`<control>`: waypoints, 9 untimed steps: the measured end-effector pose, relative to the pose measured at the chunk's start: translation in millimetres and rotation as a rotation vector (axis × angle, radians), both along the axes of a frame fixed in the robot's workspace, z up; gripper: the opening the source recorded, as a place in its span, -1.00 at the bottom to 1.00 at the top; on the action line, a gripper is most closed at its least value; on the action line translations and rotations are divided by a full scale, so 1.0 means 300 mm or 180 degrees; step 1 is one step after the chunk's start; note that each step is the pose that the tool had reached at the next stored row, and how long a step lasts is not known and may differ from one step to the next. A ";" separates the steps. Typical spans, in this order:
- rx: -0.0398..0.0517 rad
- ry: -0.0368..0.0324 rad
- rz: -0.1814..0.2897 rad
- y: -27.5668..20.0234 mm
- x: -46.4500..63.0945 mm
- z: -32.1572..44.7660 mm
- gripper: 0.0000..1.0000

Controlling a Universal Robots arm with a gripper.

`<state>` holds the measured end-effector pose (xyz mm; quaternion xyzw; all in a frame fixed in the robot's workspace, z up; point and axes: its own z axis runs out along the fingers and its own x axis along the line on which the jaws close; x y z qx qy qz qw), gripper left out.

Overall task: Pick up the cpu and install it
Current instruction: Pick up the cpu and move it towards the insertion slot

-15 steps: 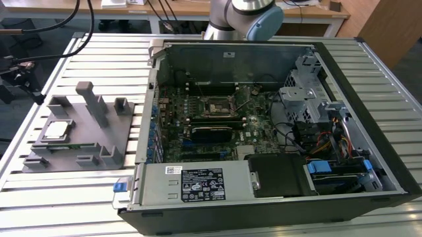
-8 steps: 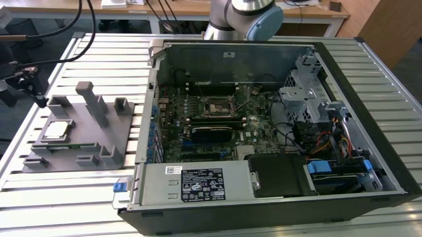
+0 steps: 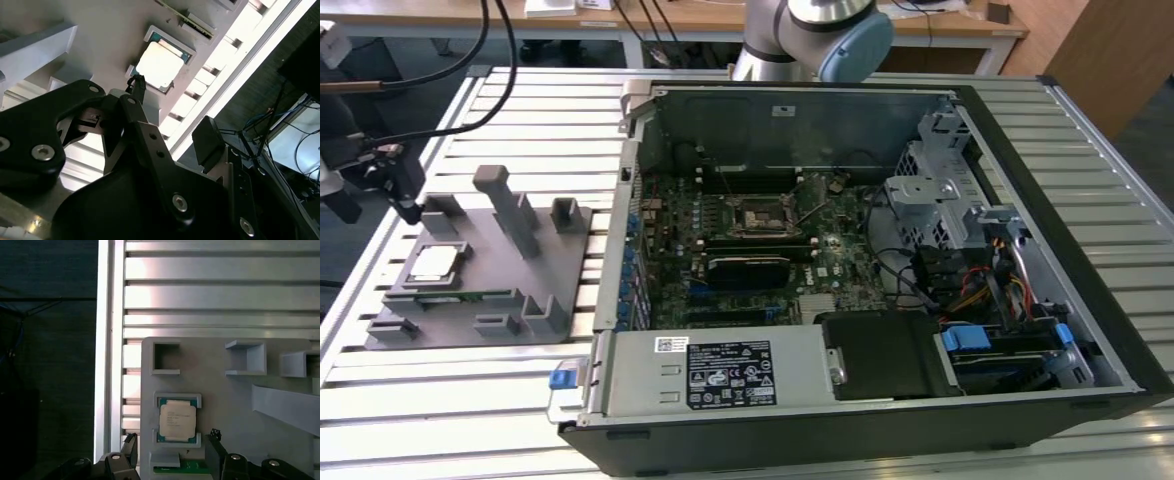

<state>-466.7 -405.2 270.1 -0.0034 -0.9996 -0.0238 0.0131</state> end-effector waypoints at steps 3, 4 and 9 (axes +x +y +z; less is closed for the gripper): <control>-0.0001 -0.0013 0.0000 0.000 0.000 -0.013 0.29; -0.0001 -0.0014 0.0000 0.000 0.000 -0.017 0.29; -0.0007 -0.0014 0.0000 0.000 0.000 -0.035 0.29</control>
